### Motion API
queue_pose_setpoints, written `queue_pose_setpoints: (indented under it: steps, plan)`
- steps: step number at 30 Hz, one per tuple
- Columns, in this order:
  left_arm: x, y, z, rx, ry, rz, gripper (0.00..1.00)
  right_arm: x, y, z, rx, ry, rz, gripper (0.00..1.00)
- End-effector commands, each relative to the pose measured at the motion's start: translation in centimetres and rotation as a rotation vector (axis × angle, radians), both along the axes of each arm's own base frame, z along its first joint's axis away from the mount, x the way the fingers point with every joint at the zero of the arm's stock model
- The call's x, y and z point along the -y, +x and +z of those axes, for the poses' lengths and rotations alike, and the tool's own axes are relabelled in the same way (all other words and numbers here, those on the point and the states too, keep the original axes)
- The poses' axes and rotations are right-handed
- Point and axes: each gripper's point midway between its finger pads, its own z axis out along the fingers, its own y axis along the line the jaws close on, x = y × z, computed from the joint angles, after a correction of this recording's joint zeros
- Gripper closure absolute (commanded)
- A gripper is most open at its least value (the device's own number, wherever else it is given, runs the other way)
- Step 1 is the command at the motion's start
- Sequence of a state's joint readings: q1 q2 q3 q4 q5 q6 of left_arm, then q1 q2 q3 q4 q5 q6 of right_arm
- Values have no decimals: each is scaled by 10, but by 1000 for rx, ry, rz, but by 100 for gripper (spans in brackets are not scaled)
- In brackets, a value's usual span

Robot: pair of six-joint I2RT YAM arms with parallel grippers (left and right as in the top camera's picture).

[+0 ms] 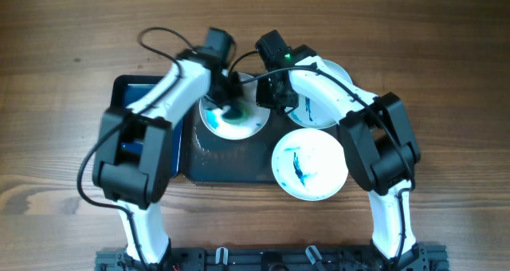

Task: Clean dirty plates on tray and stack at the side
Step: 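Carry the plate with the right gripper to the table right of the tray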

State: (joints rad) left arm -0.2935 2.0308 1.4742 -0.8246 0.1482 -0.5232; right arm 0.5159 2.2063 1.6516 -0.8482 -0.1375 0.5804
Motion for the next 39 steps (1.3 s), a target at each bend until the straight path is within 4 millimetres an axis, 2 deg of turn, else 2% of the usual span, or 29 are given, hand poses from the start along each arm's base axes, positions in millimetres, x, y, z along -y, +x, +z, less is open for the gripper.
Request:
queue_pose_setpoints:
  steps: [1, 2, 4, 5, 7, 9, 10, 11, 13, 14, 19, 23, 25, 27, 30, 32, 34, 35, 37, 38, 39]
  plan:
    - [-75, 44, 71, 118, 91, 200, 96, -1, -2, -9, 5, 5, 81, 96]
    - [-93, 47, 94, 132, 88, 242, 96, -7, -4, -6, 2, 37, 130, 96]
    - [-118, 45, 119, 149, 83, 300, 96, -14, -6, 2, 23, 57, 206, 96]
    - [-131, 42, 128, 158, 73, 329, 96, -15, -4, 14, 69, 35, 249, 96]
    - [-148, 37, 133, 155, 74, 343, 96, -2, 5, 48, 222, -139, 288, 96]
    - [-152, 34, 132, 141, 73, 351, 96, 16, 14, 91, 404, -388, 301, 96]
    - [-150, 34, 132, 142, 73, 348, 96, 22, 16, 125, 537, -563, 312, 96]
    - [-149, 34, 132, 142, 72, 346, 96, 21, 13, 151, 635, -678, 309, 96]
    - [-149, 34, 131, 141, 73, 346, 96, 14, 2, 190, 784, -830, 294, 96]
    - [-149, 34, 131, 140, 72, 346, 96, 7, -7, 208, 854, -907, 302, 96]
    - [-149, 29, 130, 119, 76, 345, 96, -14, -48, 270, 1109, -1197, 277, 96]
    - [-149, 25, 129, 101, 78, 345, 96, -29, -65, 280, 1167, -1174, 285, 96]
    - [-150, 22, 132, 104, 79, 347, 96, -31, -66, 276, 1154, -1140, 298, 95]
    - [-156, 17, 143, 118, 80, 361, 96, -33, -68, 257, 1083, -1024, 340, 96]
    - [-176, -6, 180, 166, 85, 416, 96, -18, -69, 213, 875, -781, 257, 96]
    - [-181, -18, 200, 206, 80, 440, 96, -13, -60, 184, 703, -620, 239, 96]
    - [-175, -28, 227, 278, 67, 431, 96, -13, -47, 167, 552, -407, 249, 96]
    - [-170, -33, 241, 323, 60, 420, 96, -11, -38, 168, 498, -280, 243, 96]
    - [-156, -39, 262, 393, 44, 383, 96, 4, -16, 181, 429, -29, 181, 96]
    - [-151, -39, 263, 396, 40, 370, 96, 13, -10, 187, 411, 48, 163, 96]
    - [-136, -38, 260, 384, 18, 332, 96, 37, 1, 194, 377, 136, 101, 96]
